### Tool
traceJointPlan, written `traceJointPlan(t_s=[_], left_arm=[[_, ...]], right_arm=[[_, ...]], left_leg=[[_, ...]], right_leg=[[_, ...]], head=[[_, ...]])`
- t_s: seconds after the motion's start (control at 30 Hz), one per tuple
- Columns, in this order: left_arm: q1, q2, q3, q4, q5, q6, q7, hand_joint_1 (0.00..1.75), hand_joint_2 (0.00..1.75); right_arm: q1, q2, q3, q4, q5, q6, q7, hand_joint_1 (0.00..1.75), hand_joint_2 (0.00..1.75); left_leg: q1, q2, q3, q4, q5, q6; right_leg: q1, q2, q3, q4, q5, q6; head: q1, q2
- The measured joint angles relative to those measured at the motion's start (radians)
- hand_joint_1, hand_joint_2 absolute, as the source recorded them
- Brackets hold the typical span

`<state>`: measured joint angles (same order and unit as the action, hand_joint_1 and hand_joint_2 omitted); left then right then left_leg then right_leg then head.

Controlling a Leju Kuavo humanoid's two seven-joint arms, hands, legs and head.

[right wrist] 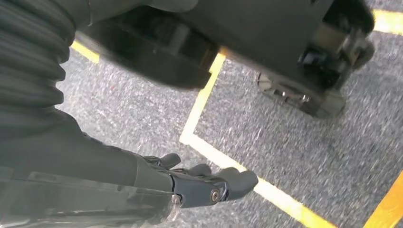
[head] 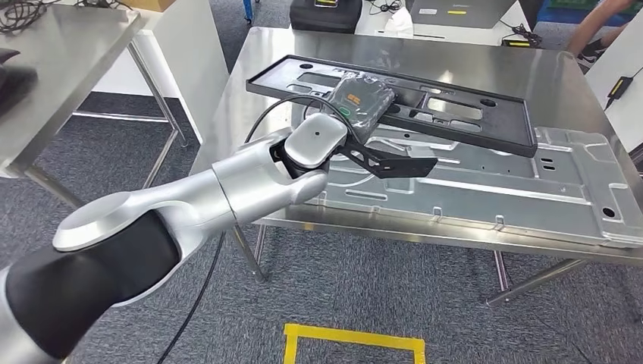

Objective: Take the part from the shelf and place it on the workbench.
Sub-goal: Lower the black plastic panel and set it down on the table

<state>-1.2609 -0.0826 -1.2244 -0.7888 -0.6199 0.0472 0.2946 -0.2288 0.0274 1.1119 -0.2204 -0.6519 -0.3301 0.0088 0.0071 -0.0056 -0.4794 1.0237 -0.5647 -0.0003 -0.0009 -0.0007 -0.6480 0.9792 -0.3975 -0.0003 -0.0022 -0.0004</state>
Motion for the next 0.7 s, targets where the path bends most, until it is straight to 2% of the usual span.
traceJointPlan(t_s=[0.07, 0.1, 0.17, 0.2, 0.23, 0.27, 0.33, 0.37, 0.4, 0.43, 0.5, 0.53, 0.57, 0.6, 0.67, 0.7], left_arm=[[-0.008, 0.0, 0.002, -0.002, 0.0, 0.0, 0.001, 1.75, 1.75], [-0.009, 0.0, 0.002, -0.001, 0.0, -0.001, 0.001, 1.75, 1.75], [-0.006, 0.002, 0.003, -0.001, 0.0, -0.002, 0.003, 1.75, 1.75], [-0.004, 0.003, 0.003, -0.001, 0.001, -0.002, 0.004, 1.75, 1.75], [-0.002, 0.005, 0.003, -0.001, 0.001, -0.002, 0.005, 1.75, 1.75], [-0.002, 0.005, 0.003, -0.001, 0.001, -0.002, 0.005, 1.75, 1.75], [-0.003, 0.007, 0.003, -0.001, 0.001, -0.002, 0.006, 1.75, 1.75], [-0.003, 0.007, 0.003, -0.001, 0.002, -0.003, 0.006, 1.75, 1.75], [-0.003, 0.007, 0.003, -0.001, 0.002, -0.003, 0.006, 1.75, 1.75], [-0.004, 0.007, 0.003, -0.001, 0.003, -0.003, 0.006, 1.75, 1.75], [-0.005, 0.006, 0.005, -0.003, 0.003, -0.003, 0.006, 1.75, 1.75], [-0.006, 0.006, 0.005, -0.003, 0.003, -0.003, 0.006, 1.75, 1.75], [-0.007, 0.006, 0.006, -0.004, 0.002, -0.002, 0.002, 1.75, 1.75], [-0.008, 0.005, 0.005, -0.004, 0.001, -0.002, -0.005, 1.75, 1.75], [-0.006, 0.005, 0.004, -0.004, -0.001, -0.003, -0.023, 1.75, 1.75], [-0.002, 0.006, 0.003, -0.004, -0.001, -0.004, -0.03, 1.75, 1.75]], right_arm=[[-0.001, 0.0, 0.0, 0.0, 0.003, 0.001, 0.0, 0.0, 1.75], [-0.001, 0.0, 0.0, 0.0, 0.003, 0.001, 0.0, 0.0, 1.75], [0.002, 0.001, 0.0, 0.0, 0.004, 0.002, 0.001, 0.0, 1.75], [0.003, 0.002, 0.0, 0.0, 0.004, 0.003, 0.002, 0.0, 1.75], [0.004, 0.003, 0.0, 0.0, 0.005, 0.004, 0.002, 0.0, 1.75], [0.005, 0.004, 0.0, 0.0, 0.005, 0.004, 0.003, 0.0, 1.75], [0.005, 0.007, 0.001, 0.0, 0.006, 0.004, 0.006, 0.0, 1.75], [0.003, 0.008, 0.001, 0.0, 0.006, 0.005, 0.007, 0.0, 1.75], [0.003, 0.011, 0.001, 0.0, 0.007, 0.006, 0.008, 0.0, 1.75], [0.001, 0.013, 0.001, 0.0, 0.008, 0.006, 0.009, 0.0, 1.75], [0.001, 0.014, 0.001, -0.001, 0.01, 0.007, 0.01, 0.0, 1.75], [0.0, 0.015, 0.001, -0.002, 0.011, 0.007, 0.01, 0.0, 1.75], [-0.002, 0.015, 0.001, -0.002, 0.012, 0.007, 0.01, 0.0, 1.75], [-0.003, 0.015, 0.001, -0.002, 0.013, 0.007, 0.01, 0.0, 1.75], [-0.004, 0.014, 0.001, -0.002, 0.014, 0.007, 0.01, 0.0, 1.75], [-0.006, 0.013, 0.001, -0.002, 0.014, 0.007, 0.01, 0.0, 1.75]], left_leg=[[0.001, 0.001, -0.04, 0.076, -0.01, -0.008], [0.001, 0.002, -0.076, 0.133, -0.025, -0.01], [0.001, 0.002, -0.159, 0.229, -0.075, -0.013], [0.0, 0.003, -0.189, 0.244, -0.087, -0.012], [-0.001, 0.003, -0.205, 0.23, -0.079, -0.009], [-0.003, 0.003, -0.207, 0.188, -0.043, -0.003], [-0.012, 0.004, -0.192, 0.069, 0.074, 0.016], [-0.017, 0.003, -0.184, 0.023, 0.115, 0.024], [-0.023, 0.002, -0.18, -0.003, 0.138, 0.031], [-0.026, 0.001, -0.178, -0.013, 0.138, 0.036], [-0.022, 0.0, -0.159, -0.024, 0.135, 0.042], [-0.017, 0.001, -0.147, -0.028, 0.132, 0.046], [-0.012, 0.001, -0.134, -0.031, 0.128, 0.048], [-0.009, 0.002, -0.123, -0.033, 0.122, 0.048], [-0.006, 0.002, -0.106, -0.033, 0.107, 0.047], [-0.005, 0.002, -0.097, -0.033, 0.098, 0.045]], right_leg=[[-0.002, -0.002, 0.026, -0.009, -0.011, -0.01], [-0.001, -0.002, 0.035, -0.011, -0.019, -0.013], [0.002, 0.001, 0.054, -0.01, -0.037, -0.017], [0.003, 0.003, 0.065, -0.009, -0.048, -0.017], [0.006, 0.005, 0.079, -0.008, -0.06, -0.017], [0.008, 0.007, 0.095, -0.006, -0.072, -0.017], [0.012, 0.008, 0.12, -0.003, -0.097, -0.016], [0.012, 0.008, 0.127, -0.003, -0.107, -0.013], [0.01, 0.008, 0.131, -0.003, -0.114, -0.008], [0.009, 0.008, 0.135, -0.002, -0.117, -0.002], [0.009, 0.007, 0.14, 0.008, -0.121, 0.009], [0.01, 0.007, 0.133, 0.03, -0.125, 0.014], [0.008, 0.007, 0.111, 0.074, -0.135, 0.021], [0.004, 0.007, 0.077, 0.134, -0.151, 0.028], [-0.004, 0.006, -0.008, 0.253, -0.197, 0.041], [-0.007, 0.006, -0.037, 0.279, -0.211, 0.045]], head=[[-0.008, 0.0], [-0.013, 0.0], [-0.025, 0.0], [-0.031, 0.0], [-0.037, 0.0], [-0.043, 0.0], [-0.047, 0.0], [-0.046, 0.0], [-0.045, 0.0], [-0.044, 0.0], [-0.05, 0.0], [-0.05, 0.0], [-0.046, 0.0], [-0.04, 0.0], [-0.025, 0.0], [-0.02, 0.0]])
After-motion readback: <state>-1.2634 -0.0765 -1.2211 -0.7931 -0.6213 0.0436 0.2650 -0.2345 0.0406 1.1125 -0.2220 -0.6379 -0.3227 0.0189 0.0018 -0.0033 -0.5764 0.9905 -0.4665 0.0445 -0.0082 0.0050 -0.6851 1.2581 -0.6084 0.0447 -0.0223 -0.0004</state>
